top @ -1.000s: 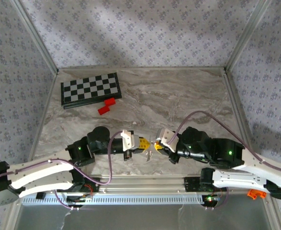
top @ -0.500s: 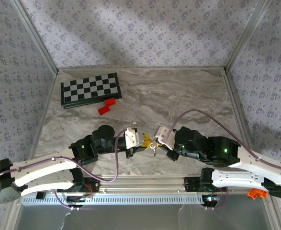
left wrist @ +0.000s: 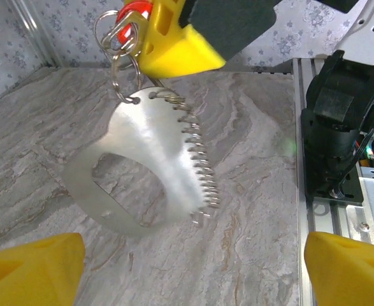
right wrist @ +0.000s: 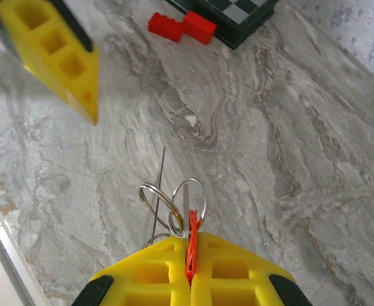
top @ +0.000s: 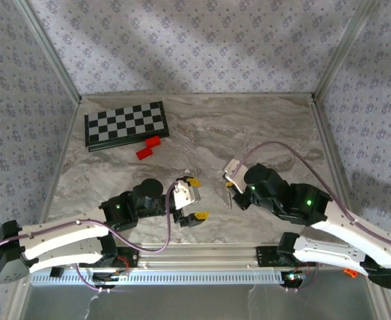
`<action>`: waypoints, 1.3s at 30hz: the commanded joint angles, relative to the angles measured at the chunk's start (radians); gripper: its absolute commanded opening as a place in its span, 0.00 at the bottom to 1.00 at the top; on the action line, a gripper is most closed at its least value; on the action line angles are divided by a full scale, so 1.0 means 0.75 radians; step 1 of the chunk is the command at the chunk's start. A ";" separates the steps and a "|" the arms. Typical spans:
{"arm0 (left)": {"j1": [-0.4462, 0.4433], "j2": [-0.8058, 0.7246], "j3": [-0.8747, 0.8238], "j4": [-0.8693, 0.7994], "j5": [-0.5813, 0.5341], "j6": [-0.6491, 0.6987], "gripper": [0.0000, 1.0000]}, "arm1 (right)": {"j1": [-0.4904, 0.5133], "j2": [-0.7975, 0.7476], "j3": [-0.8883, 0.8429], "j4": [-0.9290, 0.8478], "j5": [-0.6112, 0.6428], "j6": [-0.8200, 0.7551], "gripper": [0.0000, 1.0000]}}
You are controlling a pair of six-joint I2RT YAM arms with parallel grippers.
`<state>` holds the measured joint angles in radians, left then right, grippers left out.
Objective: Put the keys on the keyring
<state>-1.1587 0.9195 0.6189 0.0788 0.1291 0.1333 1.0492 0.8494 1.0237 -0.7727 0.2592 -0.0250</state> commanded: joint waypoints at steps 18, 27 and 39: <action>0.031 -0.127 -0.119 0.126 -0.220 -0.121 1.00 | -0.456 0.183 -0.027 0.176 -0.303 0.209 0.00; 0.031 -0.195 -0.138 0.134 -0.366 -0.146 0.99 | -0.617 0.370 0.109 0.274 -0.441 0.119 0.00; 0.042 -0.243 -0.177 0.161 -0.427 -0.159 0.99 | -0.735 0.695 0.254 0.560 -0.509 0.091 0.00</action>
<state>-1.1339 0.7525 0.4835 0.1612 -0.1665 0.0319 0.5095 1.3319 1.1534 -0.4599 -0.0990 0.0597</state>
